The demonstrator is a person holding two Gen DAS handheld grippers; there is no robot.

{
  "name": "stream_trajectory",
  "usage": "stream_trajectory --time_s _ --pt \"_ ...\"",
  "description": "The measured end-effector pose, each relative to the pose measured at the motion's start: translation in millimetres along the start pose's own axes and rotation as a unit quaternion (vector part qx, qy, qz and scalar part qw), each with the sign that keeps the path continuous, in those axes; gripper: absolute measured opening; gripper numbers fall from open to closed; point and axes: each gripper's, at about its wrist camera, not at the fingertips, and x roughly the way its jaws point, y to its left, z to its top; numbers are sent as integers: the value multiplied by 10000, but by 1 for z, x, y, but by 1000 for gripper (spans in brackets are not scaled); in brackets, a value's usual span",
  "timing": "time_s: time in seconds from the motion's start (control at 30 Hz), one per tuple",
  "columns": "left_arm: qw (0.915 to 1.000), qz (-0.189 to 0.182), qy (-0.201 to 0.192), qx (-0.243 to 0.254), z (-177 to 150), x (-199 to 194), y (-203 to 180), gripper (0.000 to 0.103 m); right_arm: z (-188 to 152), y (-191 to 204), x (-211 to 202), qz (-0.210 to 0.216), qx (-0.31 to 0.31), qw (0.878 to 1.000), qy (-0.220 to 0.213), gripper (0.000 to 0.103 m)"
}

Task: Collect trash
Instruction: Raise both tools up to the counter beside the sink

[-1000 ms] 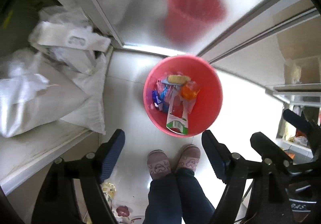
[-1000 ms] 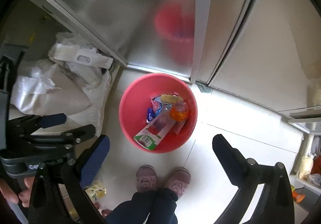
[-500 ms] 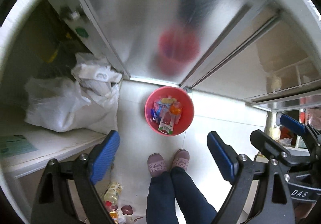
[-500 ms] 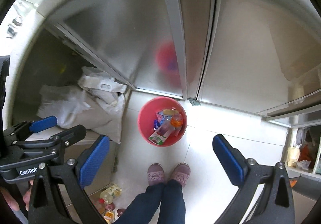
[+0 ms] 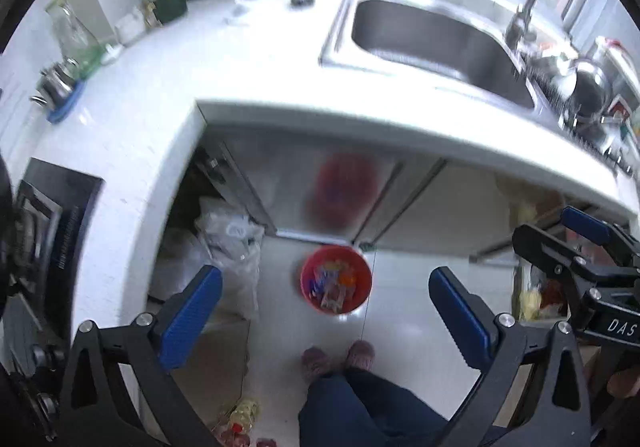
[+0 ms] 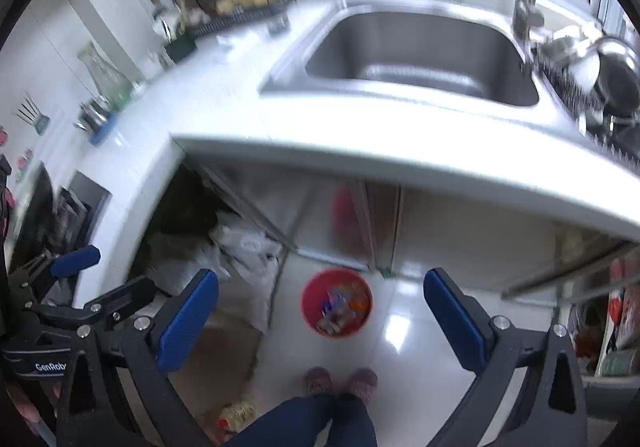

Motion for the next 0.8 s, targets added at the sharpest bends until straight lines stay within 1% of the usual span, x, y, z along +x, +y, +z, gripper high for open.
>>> stream_trajectory --time_s 0.07,0.23,0.4,0.47,0.6,0.7,0.8 --pt "9999 -27 -146 -71 10 -14 1 102 9 5 -10 33 -72 9998 -194 102" --pt "9989 -26 -453 -132 35 -37 8 102 36 10 -22 182 -233 9983 -511 102" --pt "9971 -51 -718 -236 64 -49 20 102 61 16 -28 218 -354 9967 -698 102" --pt "9970 -120 -726 -242 78 -48 24 102 74 18 -28 231 -353 9960 -788 102" --pt "9970 -1 -776 -81 117 -41 34 102 101 19 -26 281 -247 9950 -924 102" --pt "9967 -114 -804 59 153 -34 47 102 129 27 -18 253 -213 9943 -1015 102" --pt "9975 -194 -649 178 194 -19 64 102 159 30 -8 211 -156 9938 -1084 102"
